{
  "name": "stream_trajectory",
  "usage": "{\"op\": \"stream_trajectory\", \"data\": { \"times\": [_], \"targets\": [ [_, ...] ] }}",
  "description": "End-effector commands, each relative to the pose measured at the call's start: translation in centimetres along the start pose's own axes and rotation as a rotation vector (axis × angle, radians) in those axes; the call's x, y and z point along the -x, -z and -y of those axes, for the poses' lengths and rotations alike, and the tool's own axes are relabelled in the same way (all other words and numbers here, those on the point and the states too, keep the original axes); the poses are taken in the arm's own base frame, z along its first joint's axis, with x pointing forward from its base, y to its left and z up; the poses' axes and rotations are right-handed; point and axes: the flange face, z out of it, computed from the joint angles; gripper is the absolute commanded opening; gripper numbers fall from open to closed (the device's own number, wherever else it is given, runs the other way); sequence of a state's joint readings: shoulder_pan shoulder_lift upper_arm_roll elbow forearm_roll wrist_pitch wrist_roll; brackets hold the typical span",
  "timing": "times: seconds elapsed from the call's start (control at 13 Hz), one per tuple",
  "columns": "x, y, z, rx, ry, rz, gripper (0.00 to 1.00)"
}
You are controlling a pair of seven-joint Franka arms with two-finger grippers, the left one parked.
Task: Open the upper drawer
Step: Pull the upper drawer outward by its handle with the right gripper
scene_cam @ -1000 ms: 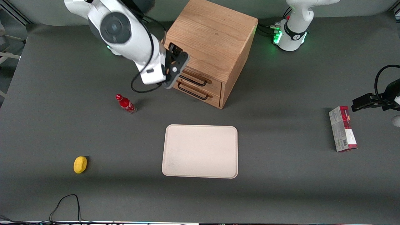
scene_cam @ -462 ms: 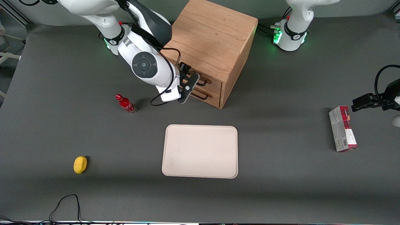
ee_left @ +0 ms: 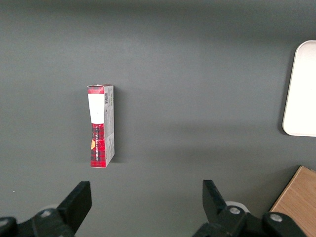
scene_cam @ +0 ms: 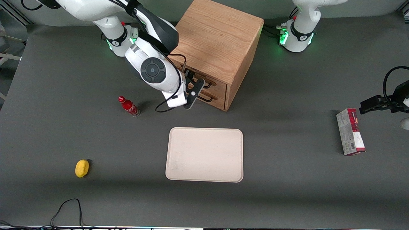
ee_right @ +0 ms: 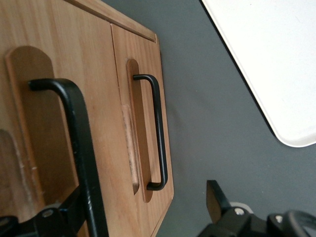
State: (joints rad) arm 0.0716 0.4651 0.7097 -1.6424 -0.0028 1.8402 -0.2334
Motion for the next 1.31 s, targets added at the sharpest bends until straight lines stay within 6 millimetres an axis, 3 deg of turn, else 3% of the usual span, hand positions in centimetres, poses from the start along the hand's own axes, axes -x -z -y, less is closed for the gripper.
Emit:
{"op": "stream_trajectory", "data": {
  "times": [0.0, 0.15, 0.38, 0.77, 1.0, 1.23],
  "targets": [
    [-0.7, -0.3, -1.7, 0.047, 0.057, -0.007, 1.0],
    [-1.2, 1.8, -3.6, 0.056, 0.084, -0.046, 1.0],
    [-1.3, 3.3, -8.3, 0.074, 0.09, -0.05, 1.0],
    [0.3, 5.8, -17.2, 0.127, 0.152, -0.06, 1.0],
    [1.1, 7.4, -20.3, 0.157, 0.12, -0.09, 1.0],
    [1.2, 8.3, -21.2, 0.171, 0.105, -0.11, 1.0]
  ]
}}
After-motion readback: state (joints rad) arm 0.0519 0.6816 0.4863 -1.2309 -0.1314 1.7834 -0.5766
